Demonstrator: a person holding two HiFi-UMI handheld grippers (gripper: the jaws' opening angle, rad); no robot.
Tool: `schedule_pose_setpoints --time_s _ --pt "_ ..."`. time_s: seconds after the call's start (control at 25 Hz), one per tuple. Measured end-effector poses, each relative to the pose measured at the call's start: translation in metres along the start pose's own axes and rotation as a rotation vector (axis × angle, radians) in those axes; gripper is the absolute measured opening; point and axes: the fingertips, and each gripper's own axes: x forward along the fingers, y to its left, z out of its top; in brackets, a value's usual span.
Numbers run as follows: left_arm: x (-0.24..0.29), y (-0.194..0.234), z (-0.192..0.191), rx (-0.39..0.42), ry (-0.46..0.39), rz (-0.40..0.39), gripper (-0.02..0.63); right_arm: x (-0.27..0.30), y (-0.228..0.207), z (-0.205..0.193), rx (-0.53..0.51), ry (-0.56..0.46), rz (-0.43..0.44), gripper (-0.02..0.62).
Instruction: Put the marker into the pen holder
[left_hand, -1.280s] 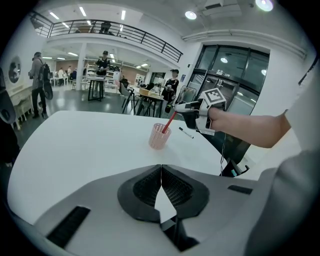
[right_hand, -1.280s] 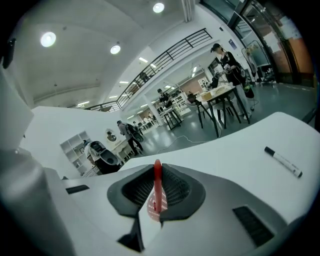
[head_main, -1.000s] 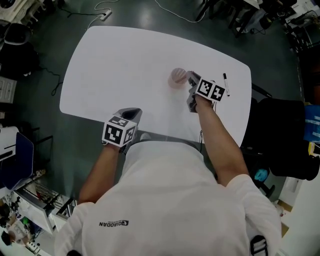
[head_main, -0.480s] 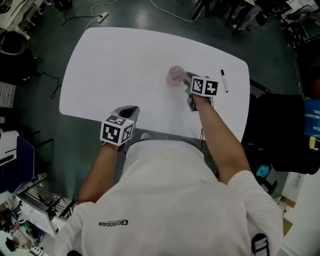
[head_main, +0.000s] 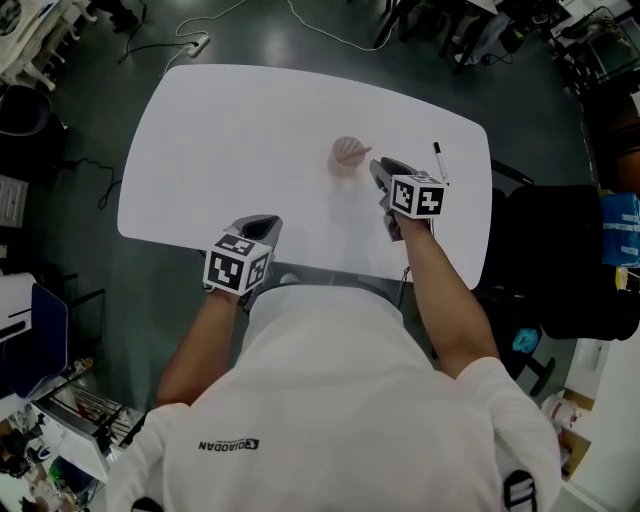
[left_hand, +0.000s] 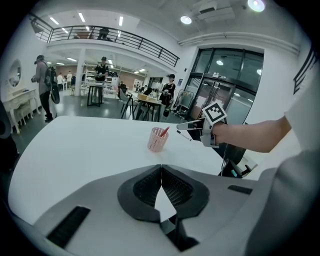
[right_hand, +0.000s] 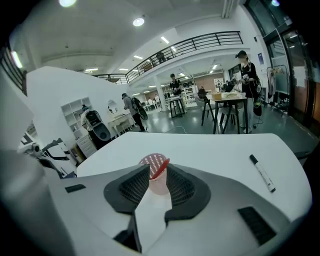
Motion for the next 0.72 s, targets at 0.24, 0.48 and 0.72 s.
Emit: schedule_pose_setpoints --time_s 0.24,0.48,0.72 --pt "-0.002 0.002 0.009 0.01 -0.019 -0.015 0.028 -0.041 0.034 0.003 0.011 -0.081 0.063 0.084" --pt "-0.011 -0.013 0.02 0.05 -0.045 -0.052 0.028 -0.084 0.075 -0.016 -0.008 -0.12 0.099 0.044" --pt "-0.015 -0.027 0.034 0.127 -0.063 -0.101 0.028 -0.107 0.098 -0.044 -0.019 -0.1 0.092 0.02"
